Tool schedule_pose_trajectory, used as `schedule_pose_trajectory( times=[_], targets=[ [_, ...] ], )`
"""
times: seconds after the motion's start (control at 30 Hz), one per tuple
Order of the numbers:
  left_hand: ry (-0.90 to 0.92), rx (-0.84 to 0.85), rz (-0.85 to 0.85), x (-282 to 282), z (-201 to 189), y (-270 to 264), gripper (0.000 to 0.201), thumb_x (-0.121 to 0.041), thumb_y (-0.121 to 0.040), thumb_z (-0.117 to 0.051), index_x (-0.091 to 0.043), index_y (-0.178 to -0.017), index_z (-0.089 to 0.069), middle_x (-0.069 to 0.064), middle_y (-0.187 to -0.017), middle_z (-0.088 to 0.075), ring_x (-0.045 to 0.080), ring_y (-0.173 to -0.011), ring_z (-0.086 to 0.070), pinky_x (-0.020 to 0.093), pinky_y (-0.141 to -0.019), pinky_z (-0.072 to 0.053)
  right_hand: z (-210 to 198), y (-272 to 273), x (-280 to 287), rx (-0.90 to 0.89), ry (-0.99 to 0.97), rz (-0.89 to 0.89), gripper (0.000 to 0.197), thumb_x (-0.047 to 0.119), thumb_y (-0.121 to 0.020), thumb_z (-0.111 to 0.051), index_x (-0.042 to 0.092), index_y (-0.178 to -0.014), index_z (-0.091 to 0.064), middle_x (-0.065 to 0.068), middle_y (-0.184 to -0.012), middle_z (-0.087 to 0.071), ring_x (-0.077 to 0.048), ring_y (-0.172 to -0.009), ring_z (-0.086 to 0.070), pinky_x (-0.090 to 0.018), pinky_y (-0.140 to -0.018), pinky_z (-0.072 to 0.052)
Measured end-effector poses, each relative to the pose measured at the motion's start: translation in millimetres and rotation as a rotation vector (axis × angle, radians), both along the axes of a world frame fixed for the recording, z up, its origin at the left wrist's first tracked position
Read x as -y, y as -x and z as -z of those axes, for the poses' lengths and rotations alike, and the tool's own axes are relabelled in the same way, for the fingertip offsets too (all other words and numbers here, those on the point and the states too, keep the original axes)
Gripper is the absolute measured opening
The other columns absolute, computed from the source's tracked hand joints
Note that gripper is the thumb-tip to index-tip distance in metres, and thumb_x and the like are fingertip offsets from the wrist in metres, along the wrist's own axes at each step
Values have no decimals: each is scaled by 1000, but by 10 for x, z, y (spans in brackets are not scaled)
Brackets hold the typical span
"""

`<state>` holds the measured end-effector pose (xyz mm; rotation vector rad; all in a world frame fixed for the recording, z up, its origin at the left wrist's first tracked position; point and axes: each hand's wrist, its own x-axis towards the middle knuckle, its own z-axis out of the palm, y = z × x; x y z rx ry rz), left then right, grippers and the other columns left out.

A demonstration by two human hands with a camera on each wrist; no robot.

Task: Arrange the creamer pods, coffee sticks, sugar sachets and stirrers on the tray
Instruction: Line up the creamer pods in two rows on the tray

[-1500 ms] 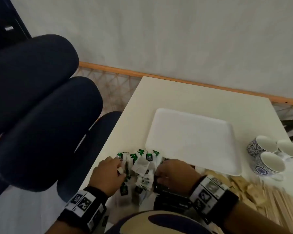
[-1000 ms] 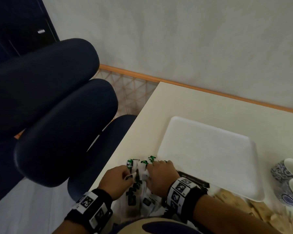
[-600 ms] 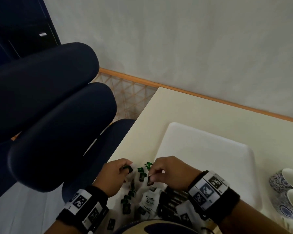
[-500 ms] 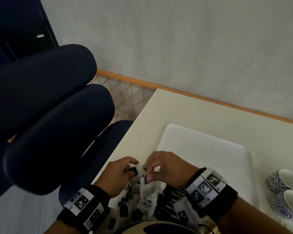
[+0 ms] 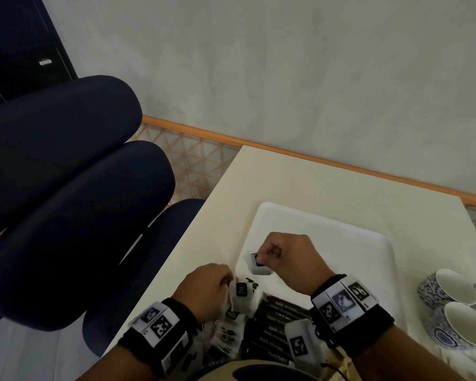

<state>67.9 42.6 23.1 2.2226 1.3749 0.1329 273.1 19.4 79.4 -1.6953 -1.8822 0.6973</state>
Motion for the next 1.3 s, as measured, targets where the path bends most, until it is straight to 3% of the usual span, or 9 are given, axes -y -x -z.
schedule_pose_trajectory(
  times=[0.13, 0.3, 0.43, 0.53, 0.67, 0.8, 0.87, 1.1, 1.3],
  targets=[
    [-12, -189, 39, -48, 228, -123, 39, -28, -89, -47, -27, -128, -49, -3, -126, -49, 21, -120, -41, 34, -97, -41, 45, -126, 91, -40, 46, 84, 16, 16, -80, -74, 25, -73, -63, 15, -69, -61, 8, -70, -54, -9, -64, -41],
    [-113, -320, 94, -97, 360, -203, 34, -37, -85, -55, -32, -119, -55, -5, -120, -47, 20, -115, -40, 32, -91, -39, 141, -187, 192, -17, 181, 77, 17, 16, -86, -66, 23, -101, -71, 13, -86, -64, 10, -75, -55, -1, -67, -38],
    [-135, -270, 91, -124, 400, -190, 26, -39, -85, -55, -34, -111, -58, -10, -114, -49, 17, -112, -41, 29, -87, -36, 203, -221, 209, 104, 222, -2, 14, 17, -87, -64, 20, -98, -72, 16, -82, -59, 7, -73, -51, -3, -66, -36],
    [-89, -156, 73, -127, 353, -173, 19, -45, -85, -58, -33, -98, -63, -12, -107, -52, 14, -107, -41, 28, -88, -38, 188, -230, 225, 130, 247, -41, 9, 19, -87, -64, 25, -87, -70, 17, -75, -55, 5, -71, -50, -7, -66, -37],
    [43, 230, 26, -125, 133, -102, 14, -30, -85, -63, -29, -75, -55, -13, -87, -59, 7, -90, -51, 27, -81, -45, 37, -232, 253, 1, 242, -124, 18, 24, -83, -69, 38, -74, -62, 11, -86, -64, -1, -83, -57, -12, -73, -43],
    [232, 471, -4, -162, -172, -51, 15, -25, -86, -64, -23, -75, -54, 6, -73, -64, 25, -70, -61, 37, -68, -51, -209, -147, 211, -127, 183, -194, 15, 22, -79, -75, 34, -75, -67, 11, -105, -60, 3, -97, -56, -11, -79, -44],
    [315, 584, -1, -166, -297, -76, 13, -19, -88, -62, -21, -77, -54, 5, -68, -64, 27, -66, -63, 38, -67, -52, -268, -108, 153, -146, 148, -162, 17, 23, -80, -75, 36, -74, -66, 11, -110, -60, 4, -98, -55, -10, -79, -44],
    [525, 853, -53, -81, -571, -182, 11, -8, -97, -49, -8, -90, -57, 6, -77, -64, 21, -68, -62, 40, -69, -57, -350, -60, 83, -363, 167, 13, 5, 10, -87, -66, 11, -83, -68, -6, -79, -70, -3, -57, -58, -14, -58, -46],
    [733, 939, -80, -42, -657, -182, 35, -30, -91, -59, 1, -108, -56, 25, -101, -67, 36, -83, -69, 31, -65, -58, -356, -64, 83, -409, 115, 83, 6, 7, -86, -66, 8, -81, -68, -4, -73, -68, -10, -54, -60, -18, -56, -47]
  ],
)
